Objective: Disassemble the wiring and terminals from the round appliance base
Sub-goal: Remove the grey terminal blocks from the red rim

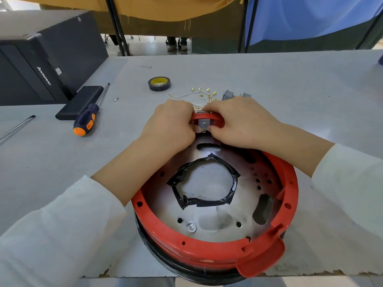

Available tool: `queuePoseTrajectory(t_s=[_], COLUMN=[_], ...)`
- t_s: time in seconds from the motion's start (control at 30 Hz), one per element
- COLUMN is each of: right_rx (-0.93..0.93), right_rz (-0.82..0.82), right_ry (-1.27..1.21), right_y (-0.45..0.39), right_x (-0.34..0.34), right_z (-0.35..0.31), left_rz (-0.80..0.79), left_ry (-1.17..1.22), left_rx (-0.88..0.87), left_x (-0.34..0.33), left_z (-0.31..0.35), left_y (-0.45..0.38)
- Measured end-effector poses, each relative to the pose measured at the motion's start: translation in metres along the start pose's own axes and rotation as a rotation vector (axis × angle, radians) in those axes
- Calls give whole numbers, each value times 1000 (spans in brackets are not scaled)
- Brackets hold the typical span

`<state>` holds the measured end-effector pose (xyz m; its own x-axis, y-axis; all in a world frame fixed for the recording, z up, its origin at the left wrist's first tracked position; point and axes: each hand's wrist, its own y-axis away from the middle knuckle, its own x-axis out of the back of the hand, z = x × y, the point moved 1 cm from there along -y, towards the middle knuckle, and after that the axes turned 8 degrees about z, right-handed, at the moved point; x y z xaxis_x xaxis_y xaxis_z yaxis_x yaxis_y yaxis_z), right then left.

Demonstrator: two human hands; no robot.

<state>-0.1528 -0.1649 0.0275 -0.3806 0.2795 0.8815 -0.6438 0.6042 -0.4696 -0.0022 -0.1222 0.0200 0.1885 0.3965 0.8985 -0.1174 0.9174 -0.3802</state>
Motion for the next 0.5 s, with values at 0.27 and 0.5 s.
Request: queuePoseTrajectory(t_s=[0.27, 0.5], right_rx=[16, -6], right_rz=[-26, 10], right_ry=[40, -24], right_y=[0, 3], right_x=[2, -1], right_z=[-3, -3], left_rz=[6, -6], left_ry=[-30, -13], left_rx=[-20, -15], left_x=[1, 2], left_z=[3, 4], left_y=[1, 4])
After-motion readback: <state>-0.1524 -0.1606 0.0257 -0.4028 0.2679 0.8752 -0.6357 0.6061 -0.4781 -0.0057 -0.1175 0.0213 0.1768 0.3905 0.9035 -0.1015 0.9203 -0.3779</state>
